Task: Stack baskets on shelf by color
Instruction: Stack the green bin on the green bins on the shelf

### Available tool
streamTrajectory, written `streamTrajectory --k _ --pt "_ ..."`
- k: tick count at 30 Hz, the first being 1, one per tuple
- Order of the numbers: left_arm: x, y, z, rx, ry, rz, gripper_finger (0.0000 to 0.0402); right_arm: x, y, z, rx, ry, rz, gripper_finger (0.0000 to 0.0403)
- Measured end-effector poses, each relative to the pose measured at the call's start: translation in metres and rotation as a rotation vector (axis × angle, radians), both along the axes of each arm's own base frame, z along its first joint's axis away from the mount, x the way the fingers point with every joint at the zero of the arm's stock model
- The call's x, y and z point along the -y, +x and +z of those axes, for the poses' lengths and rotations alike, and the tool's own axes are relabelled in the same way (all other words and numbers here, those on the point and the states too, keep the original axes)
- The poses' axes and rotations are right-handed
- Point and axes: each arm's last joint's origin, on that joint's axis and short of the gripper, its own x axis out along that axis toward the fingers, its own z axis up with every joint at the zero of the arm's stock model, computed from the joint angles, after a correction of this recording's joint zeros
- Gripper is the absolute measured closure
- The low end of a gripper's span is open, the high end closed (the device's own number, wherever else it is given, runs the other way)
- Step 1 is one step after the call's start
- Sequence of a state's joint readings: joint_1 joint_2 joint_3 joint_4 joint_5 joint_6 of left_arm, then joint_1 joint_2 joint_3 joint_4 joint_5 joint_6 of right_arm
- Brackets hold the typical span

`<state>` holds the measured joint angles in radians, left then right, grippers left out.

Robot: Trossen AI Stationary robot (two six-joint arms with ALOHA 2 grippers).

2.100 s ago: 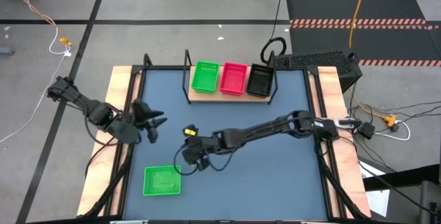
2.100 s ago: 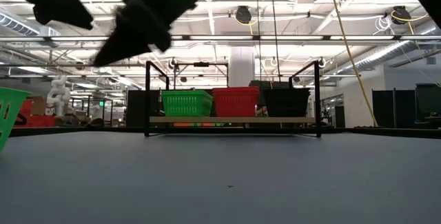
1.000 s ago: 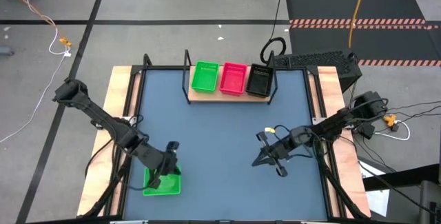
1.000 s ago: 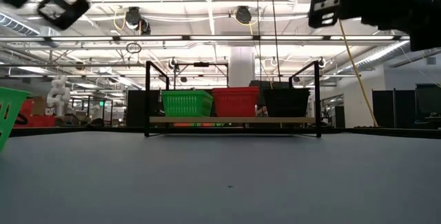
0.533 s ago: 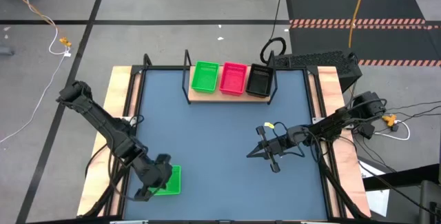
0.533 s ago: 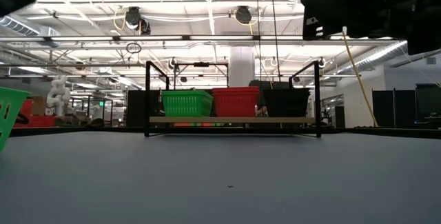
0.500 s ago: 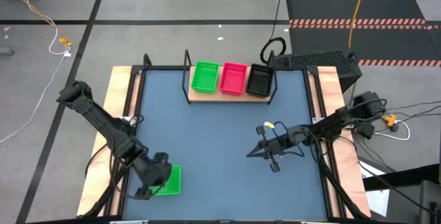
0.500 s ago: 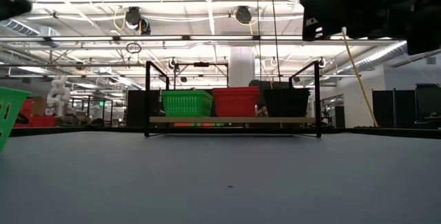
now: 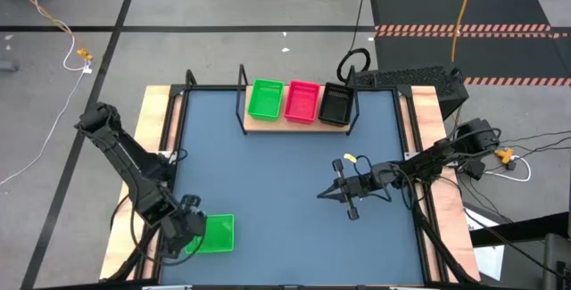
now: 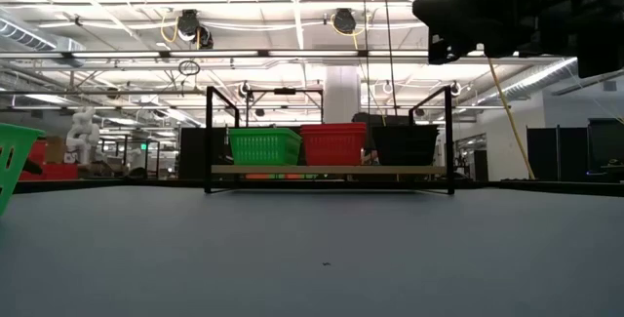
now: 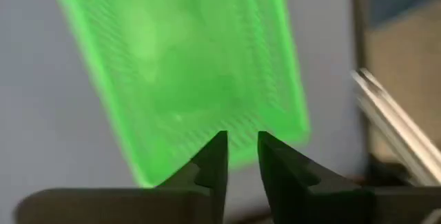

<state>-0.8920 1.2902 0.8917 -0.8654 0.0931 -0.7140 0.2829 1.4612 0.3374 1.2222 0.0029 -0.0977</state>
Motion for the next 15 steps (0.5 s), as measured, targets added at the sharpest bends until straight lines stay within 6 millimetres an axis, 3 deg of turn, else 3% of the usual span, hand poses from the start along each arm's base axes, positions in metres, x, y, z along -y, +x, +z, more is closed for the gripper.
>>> streamTrajectory --k 6,15 --pt "0.001 0.010 -0.011 0.117 0.147 -0.122 0.0260 0.000 0.000 0.000 0.000 0.000 0.000 0.0403" --pt "0.021 0.015 -0.020 -0.083 0.141 -0.465 0.0198 0.002 0.001 0.000 -0.002 -0.001 -0.008 0.0403"
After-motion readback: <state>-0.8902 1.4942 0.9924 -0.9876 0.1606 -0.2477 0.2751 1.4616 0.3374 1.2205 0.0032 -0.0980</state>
